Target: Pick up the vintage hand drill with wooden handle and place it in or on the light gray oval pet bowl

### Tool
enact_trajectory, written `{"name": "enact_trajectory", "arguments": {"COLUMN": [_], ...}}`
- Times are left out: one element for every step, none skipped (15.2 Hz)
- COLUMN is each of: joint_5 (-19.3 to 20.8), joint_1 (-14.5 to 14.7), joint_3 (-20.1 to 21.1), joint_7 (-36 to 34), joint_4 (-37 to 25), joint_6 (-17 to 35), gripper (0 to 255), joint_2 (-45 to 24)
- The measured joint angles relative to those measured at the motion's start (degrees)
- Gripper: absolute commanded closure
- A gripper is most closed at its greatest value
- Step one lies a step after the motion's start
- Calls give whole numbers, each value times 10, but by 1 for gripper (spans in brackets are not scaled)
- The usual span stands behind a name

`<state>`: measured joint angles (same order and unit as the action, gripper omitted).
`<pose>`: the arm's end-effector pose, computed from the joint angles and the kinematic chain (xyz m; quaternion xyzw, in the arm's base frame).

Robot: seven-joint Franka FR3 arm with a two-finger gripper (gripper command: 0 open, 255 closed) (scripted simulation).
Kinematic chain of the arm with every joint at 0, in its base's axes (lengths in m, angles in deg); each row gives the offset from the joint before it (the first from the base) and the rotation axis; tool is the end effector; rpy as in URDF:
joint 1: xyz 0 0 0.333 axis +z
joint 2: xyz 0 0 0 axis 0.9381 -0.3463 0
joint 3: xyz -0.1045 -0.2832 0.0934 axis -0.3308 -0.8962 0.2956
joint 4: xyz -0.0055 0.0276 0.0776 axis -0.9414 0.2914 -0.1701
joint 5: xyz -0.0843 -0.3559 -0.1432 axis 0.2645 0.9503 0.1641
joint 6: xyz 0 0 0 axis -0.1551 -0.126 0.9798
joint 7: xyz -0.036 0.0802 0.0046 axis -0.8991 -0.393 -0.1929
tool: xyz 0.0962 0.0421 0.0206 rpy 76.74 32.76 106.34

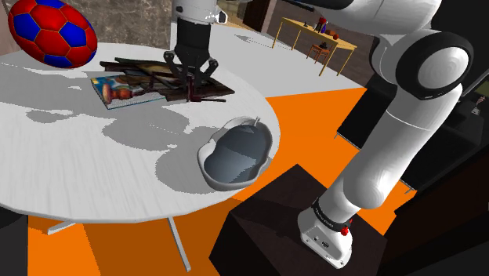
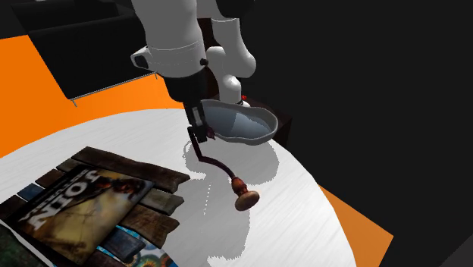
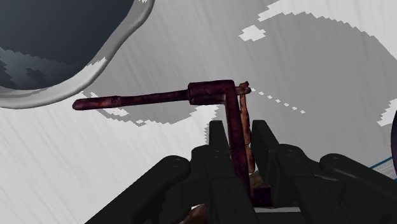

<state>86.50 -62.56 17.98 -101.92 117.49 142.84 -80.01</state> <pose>0.4884 0.3287 0.5612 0.9647 -0.2591 -0.0462 0.0064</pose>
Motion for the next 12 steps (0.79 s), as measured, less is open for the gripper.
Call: {"name": "enact_trajectory", "arguments": {"joint_5": [1,3,3,-3,-12,-23,-35,-46,-57,-68,-77,-85], "joint_1": [1,2,2,-1,-6,-12,-16,-21,-23,-24,-25,-24], "joint_3": [0,1,1,0,-1,-4,-7,-12,-16,-21,-27,-31], "joint_7": [-1,-2,-2,1,7,17,25,36,44,53,63,68], "joint_4": [-11,-22,-28,-14,5,32,58,83,109,138,160,181], "joint_6": [-9,-17,-22,-21,-20,-16,-14,-13,-11,-7,-9,-9], "gripper": [255,255,255,255,255,255,255,255,255,255,255,255], "joint_2": [-3,-6,-6,8,27,52,79,105,132,159,184,206]}}
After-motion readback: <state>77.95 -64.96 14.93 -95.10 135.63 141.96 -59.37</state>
